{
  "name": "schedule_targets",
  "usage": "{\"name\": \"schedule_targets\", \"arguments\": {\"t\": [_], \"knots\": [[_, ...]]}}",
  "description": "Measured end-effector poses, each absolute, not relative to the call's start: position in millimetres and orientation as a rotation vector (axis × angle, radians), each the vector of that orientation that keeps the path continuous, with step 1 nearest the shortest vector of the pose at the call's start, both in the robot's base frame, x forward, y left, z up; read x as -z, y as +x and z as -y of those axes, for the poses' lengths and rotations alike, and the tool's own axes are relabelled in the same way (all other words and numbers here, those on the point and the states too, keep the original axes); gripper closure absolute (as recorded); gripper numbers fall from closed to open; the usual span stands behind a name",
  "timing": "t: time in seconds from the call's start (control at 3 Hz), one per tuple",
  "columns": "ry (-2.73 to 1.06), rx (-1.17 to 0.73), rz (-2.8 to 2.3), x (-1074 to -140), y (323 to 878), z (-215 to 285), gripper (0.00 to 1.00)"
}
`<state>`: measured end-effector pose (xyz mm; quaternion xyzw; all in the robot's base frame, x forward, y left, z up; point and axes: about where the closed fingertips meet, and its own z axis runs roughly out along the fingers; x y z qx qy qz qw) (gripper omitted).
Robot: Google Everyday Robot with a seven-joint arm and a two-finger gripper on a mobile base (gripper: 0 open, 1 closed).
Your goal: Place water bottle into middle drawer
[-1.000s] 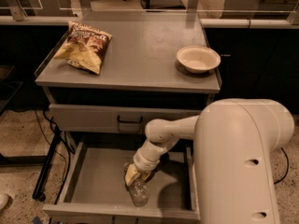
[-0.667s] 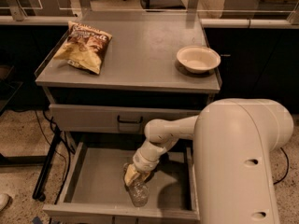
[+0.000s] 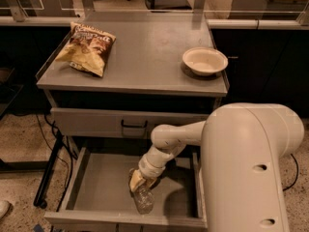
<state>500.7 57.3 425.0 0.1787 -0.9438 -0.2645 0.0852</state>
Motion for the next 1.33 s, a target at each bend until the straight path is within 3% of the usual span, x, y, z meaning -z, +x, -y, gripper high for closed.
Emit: {"name": "schedule_targets", "arguments": {"t": [1.33], "knots": [[0.412,0.789,2.919,-431.0,489.0,-38.7,1.00]]}}
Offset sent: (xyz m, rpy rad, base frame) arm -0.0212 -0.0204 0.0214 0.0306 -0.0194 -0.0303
